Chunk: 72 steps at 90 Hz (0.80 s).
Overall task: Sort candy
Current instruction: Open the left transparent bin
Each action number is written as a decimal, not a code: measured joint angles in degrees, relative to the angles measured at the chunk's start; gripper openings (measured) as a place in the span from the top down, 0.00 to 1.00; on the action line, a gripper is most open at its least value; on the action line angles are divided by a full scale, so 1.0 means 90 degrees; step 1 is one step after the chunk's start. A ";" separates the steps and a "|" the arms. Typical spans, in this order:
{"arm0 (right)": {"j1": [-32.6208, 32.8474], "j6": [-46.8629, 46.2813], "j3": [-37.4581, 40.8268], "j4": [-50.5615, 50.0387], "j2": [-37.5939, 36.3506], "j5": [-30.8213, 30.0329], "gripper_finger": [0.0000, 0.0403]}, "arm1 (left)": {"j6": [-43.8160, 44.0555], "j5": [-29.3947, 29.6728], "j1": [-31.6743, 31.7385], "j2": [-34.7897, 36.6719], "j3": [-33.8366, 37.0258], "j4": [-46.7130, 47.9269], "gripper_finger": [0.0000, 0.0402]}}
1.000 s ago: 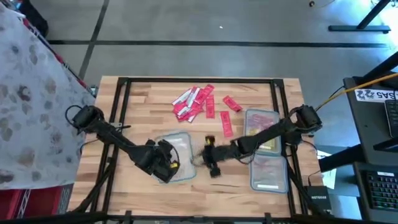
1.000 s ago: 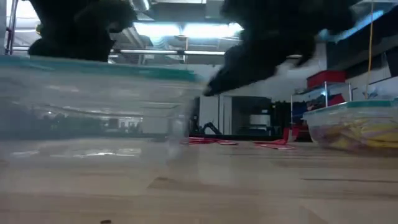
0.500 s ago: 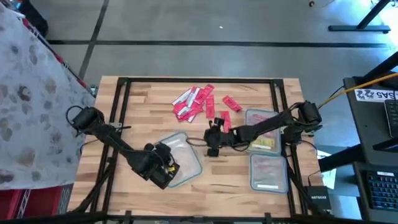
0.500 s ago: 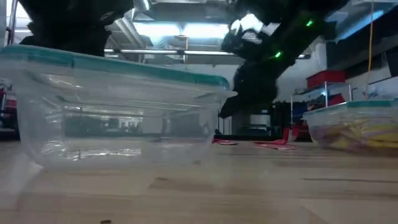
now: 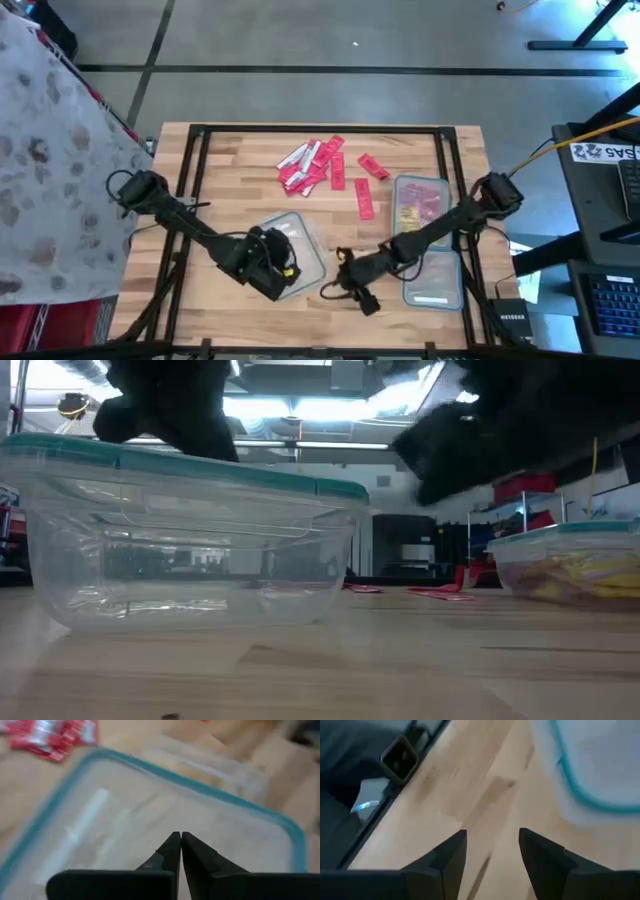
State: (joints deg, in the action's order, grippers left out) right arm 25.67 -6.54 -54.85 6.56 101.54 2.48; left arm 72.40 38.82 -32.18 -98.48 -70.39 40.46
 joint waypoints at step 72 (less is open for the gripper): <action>-0.0680 0.0099 0.0022 0.0281 0.0486 0.0959 0.58 | 0.0287 -0.0313 0.0132 -0.0467 0.0327 -0.0358 1.00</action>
State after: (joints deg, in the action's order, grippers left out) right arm 19.55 -5.66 -54.65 9.09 105.91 11.11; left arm 74.99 36.00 -30.99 -102.68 -67.44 37.24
